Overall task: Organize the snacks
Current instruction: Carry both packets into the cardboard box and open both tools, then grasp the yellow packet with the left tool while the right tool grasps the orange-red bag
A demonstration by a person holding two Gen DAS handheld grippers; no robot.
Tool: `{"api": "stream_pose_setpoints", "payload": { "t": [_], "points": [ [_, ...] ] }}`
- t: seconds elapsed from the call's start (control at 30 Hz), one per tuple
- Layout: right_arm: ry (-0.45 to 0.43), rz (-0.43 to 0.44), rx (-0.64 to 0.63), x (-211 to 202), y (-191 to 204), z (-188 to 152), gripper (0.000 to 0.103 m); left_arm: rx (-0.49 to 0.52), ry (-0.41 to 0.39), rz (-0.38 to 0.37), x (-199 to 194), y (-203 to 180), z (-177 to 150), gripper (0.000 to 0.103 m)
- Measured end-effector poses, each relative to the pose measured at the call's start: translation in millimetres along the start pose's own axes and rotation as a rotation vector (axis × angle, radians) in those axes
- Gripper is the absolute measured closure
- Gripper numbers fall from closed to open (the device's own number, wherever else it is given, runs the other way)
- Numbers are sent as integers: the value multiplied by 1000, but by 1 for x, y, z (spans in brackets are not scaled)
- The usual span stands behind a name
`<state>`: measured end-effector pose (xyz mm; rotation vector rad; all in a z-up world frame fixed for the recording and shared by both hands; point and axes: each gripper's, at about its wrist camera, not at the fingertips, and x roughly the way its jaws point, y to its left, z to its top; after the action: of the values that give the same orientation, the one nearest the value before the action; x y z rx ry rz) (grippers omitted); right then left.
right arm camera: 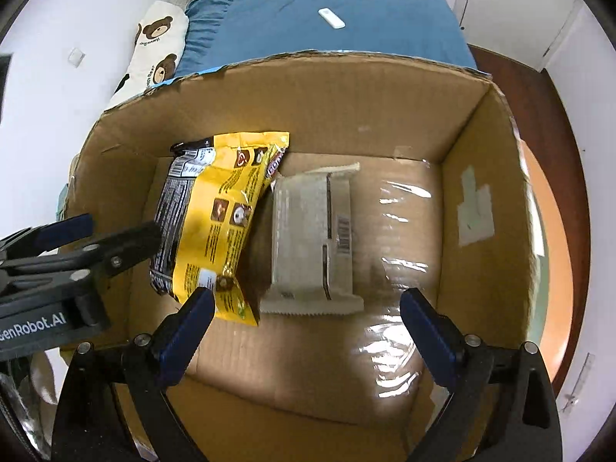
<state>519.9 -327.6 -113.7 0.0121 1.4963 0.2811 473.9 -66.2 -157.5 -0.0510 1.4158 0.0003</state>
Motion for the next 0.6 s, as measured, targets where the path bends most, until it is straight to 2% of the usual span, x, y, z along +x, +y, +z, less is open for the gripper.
{"api": "stream_pose_setpoints", "payload": {
  "t": [0.2, 0.6],
  "points": [
    [-53, -24, 24, -22, 5, -25, 4, 4, -97, 22, -29, 9, -25, 6],
    [-229, -82, 36, -95, 33, -83, 4, 25, -271, -3, -104, 19, -91, 6]
  ]
}}
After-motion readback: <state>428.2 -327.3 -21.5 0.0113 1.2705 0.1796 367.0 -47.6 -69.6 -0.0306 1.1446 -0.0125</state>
